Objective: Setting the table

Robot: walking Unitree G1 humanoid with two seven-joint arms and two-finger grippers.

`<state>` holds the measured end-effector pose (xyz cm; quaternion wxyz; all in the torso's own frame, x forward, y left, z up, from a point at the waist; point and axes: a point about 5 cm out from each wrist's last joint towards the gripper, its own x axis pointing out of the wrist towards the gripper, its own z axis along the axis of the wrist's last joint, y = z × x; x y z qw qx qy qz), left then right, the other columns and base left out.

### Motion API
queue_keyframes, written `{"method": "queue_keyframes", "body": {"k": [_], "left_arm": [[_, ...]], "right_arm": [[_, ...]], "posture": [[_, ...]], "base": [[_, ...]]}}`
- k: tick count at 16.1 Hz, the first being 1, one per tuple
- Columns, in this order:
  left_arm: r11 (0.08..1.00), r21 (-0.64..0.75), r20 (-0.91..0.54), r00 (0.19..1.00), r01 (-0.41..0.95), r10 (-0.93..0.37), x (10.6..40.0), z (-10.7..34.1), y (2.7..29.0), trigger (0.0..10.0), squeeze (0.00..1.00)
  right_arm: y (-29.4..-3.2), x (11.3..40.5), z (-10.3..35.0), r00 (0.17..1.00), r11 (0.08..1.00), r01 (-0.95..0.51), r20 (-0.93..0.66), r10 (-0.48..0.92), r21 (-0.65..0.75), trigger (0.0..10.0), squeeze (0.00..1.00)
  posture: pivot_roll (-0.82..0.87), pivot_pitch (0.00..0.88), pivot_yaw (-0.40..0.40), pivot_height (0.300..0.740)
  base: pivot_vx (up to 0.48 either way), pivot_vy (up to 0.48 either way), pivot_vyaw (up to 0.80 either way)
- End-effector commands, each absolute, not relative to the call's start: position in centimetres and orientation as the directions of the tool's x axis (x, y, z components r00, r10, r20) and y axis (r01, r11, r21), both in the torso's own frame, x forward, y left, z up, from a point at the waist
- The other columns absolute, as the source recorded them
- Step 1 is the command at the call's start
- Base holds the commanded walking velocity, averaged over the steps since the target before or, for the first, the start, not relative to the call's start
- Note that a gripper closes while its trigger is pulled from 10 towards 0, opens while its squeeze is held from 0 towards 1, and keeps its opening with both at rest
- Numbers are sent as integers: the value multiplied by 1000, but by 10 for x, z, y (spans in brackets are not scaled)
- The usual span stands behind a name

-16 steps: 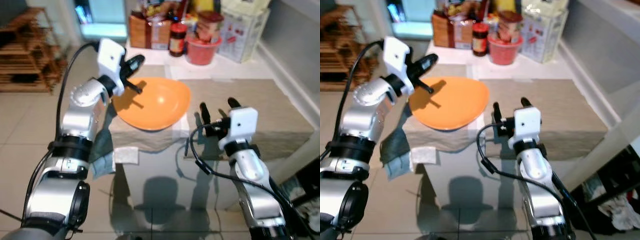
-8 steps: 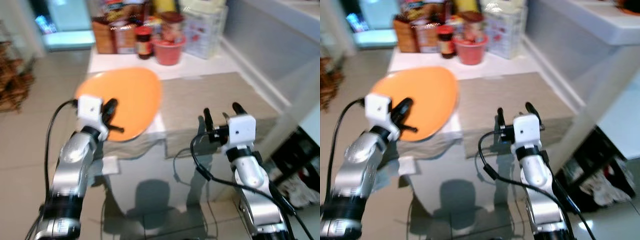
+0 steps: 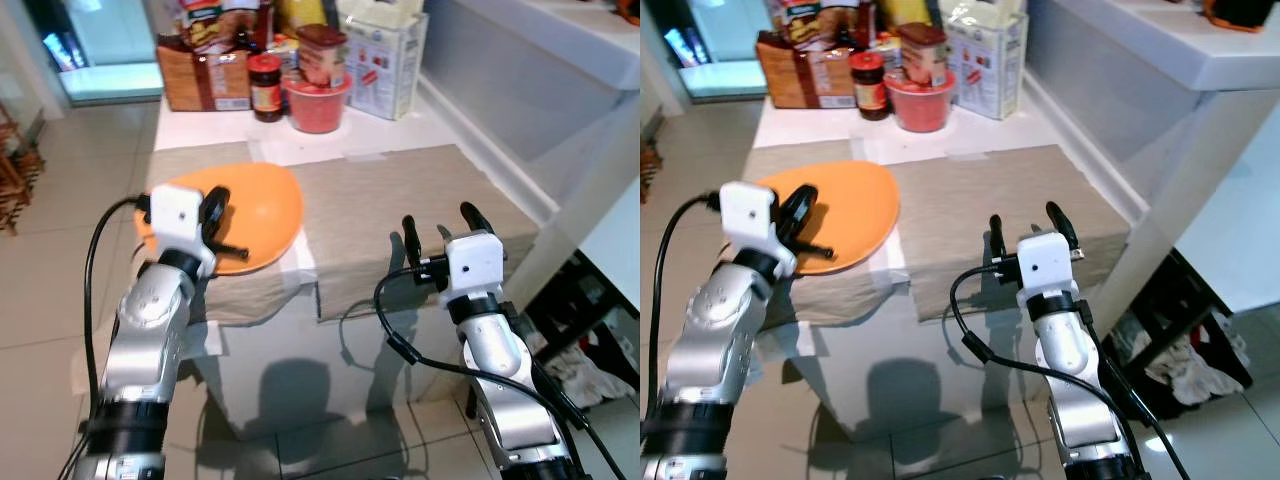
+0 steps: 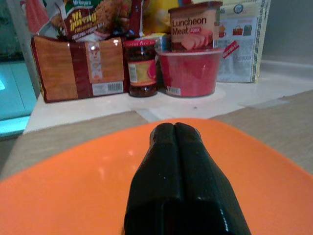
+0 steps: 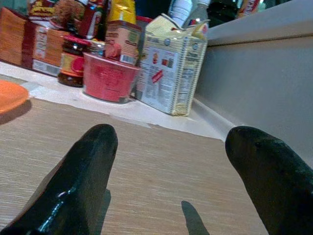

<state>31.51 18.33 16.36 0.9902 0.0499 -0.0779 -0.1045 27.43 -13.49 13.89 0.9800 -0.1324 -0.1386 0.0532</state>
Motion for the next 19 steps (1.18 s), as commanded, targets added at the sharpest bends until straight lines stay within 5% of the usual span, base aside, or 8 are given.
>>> {"method": "queue_keyframes", "body": {"k": [1, 5, 19], "left_arm": [[969, 119, 136, 963, 216, -232, 316, 167, 185, 10000, 0], [972, 159, 156, 968, 173, -197, 311, 185, 215, 10000, 0], [996, 85, -24, 999, 37, -35, 217, 114, 234, 10000, 0]], "right_arm": [[-135, 274, 138, 954, 957, -67, 264, 145, -282, 10000, 0], [-144, 270, 133, 960, 958, -37, 257, 113, -285, 10000, 0], [-175, 228, 115, 971, 940, -39, 209, 116, -340, 10000, 0]], "posture": [[67, 0, 6, 740], [83, 0, 5, 740], [103, 0, -68, 740]], "base": [[0, 0, 0], [0, 0, 0], [0, 0, 0]]}}
